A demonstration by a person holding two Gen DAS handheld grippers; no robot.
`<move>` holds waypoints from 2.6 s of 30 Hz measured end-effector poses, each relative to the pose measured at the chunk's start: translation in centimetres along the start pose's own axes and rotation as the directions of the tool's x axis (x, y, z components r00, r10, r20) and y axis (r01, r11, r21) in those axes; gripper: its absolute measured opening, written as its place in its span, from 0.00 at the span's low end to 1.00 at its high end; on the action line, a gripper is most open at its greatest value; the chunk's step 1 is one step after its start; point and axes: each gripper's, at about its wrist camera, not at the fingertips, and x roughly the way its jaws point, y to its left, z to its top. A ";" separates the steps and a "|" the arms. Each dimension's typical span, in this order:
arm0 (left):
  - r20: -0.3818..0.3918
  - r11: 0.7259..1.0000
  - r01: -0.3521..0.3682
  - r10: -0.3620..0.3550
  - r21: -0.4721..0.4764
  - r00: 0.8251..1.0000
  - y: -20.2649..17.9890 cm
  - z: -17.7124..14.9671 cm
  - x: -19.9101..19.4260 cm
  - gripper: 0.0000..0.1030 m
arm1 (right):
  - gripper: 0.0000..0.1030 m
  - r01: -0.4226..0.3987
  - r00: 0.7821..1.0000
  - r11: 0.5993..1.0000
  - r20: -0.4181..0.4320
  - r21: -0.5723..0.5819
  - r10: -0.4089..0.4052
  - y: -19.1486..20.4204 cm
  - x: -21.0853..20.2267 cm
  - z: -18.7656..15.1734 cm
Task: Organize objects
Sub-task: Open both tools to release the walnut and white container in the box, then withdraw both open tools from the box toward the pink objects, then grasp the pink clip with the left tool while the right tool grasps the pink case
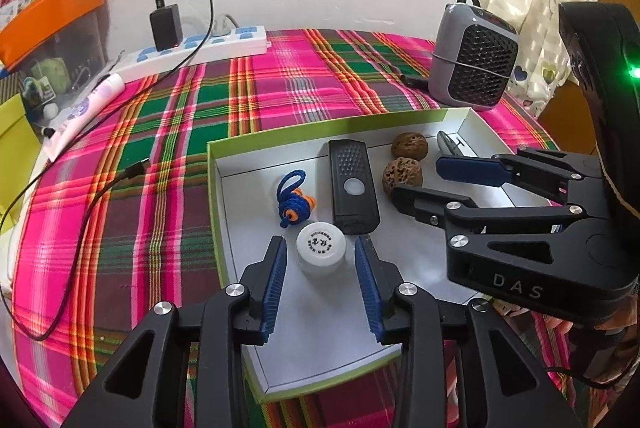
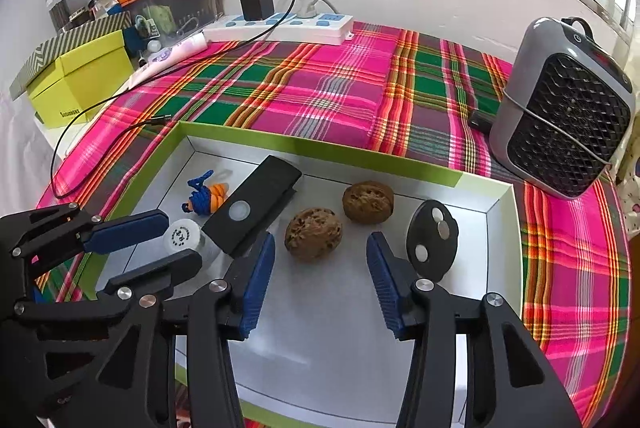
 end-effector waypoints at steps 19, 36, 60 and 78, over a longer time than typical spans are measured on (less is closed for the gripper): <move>0.036 1.000 0.015 -0.015 -0.022 0.999 -0.5 -1.3 -2.9 0.33 | 0.48 -0.012 0.999 0.998 0.053 0.058 0.009 -0.1 -3.2 -1.9; 0.057 0.995 0.095 -0.095 0.000 0.994 -2.5 -4.1 -6.1 0.33 | 0.48 -0.004 0.992 0.994 0.129 0.109 -0.010 -1.0 -7.9 -5.9; -0.015 0.979 0.176 -0.175 0.107 0.984 -6.6 -6.9 -4.8 0.36 | 0.47 0.034 0.989 0.985 0.133 0.169 -0.057 -3.1 -10.3 -12.1; -0.044 0.982 0.143 -0.138 0.125 0.989 -7.0 -7.0 -3.5 0.36 | 0.47 0.015 0.992 0.967 0.118 0.253 -0.047 -4.9 -9.3 -11.8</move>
